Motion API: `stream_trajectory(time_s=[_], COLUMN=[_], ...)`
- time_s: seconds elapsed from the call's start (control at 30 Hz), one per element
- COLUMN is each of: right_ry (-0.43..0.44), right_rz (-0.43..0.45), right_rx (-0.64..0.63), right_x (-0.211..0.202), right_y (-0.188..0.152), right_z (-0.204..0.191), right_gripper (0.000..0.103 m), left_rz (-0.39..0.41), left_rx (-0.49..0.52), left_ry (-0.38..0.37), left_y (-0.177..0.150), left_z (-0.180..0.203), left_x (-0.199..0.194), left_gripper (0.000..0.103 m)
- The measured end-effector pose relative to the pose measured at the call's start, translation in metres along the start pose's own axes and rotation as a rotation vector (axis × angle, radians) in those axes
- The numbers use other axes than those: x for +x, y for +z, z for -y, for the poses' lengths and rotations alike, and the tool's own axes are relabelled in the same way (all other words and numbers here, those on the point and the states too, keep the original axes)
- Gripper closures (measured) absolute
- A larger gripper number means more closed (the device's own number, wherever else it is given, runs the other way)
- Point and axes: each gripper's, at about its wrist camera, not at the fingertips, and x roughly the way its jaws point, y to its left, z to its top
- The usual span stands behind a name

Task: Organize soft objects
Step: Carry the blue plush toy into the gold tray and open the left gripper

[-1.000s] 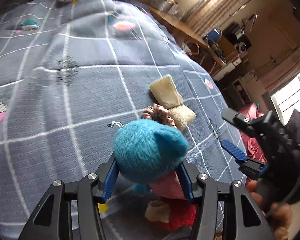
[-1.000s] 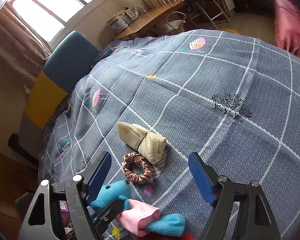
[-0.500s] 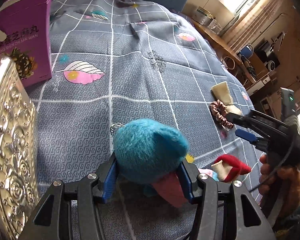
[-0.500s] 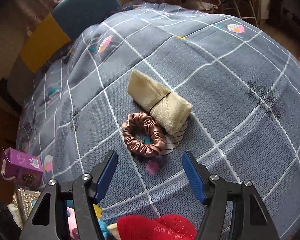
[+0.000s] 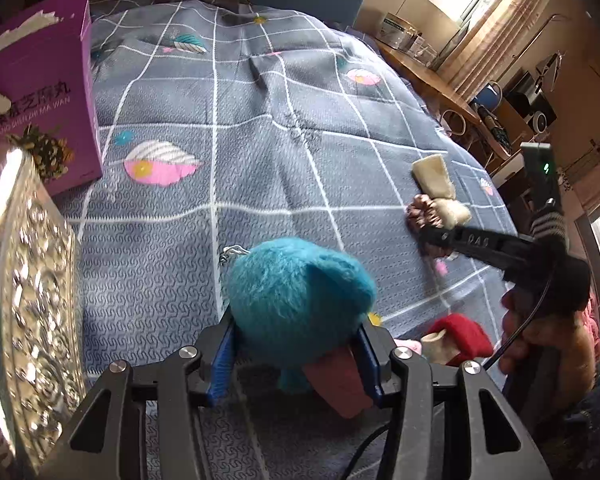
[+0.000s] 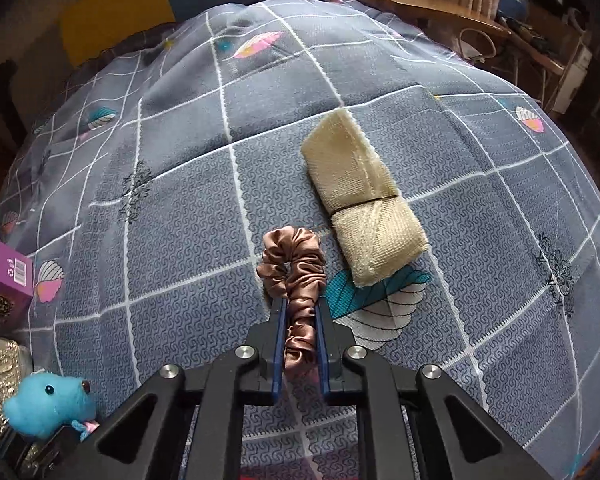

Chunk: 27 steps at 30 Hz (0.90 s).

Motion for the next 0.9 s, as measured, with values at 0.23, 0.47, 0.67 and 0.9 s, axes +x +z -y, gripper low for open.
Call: stream_trajectory(time_s=[0.23,0.47,0.67,0.9], right_ry=[0.043,0.036,-0.006,-0.068], right_rz=[-0.054,-0.055,-0.039,-0.009], right_rx=[-0.038,-0.061,-0.139,-0.234], right_x=[0.006,0.007,0.011,0.013], right_y=[-0.007,-0.008,-0.008,-0.011], right_z=[-0.017,-0.020,-0.032,-0.048], right_gripper=[0.087,0.085,0.084,0.083], left_rz=[0.071,0.196,0.329,0.401], left_rx=[0.016,0.026,-0.070,-0.229], left_ry=[0.004,0.121,0.317,0.497], left_y=[0.064,0.161,0.206,0.162], left_z=[0.018,0.006,-0.078,-0.205], left_x=[-0.028,-0.073,-0.142,-0.217], left_gripper=[0.052,0.052,0.052,0.052])
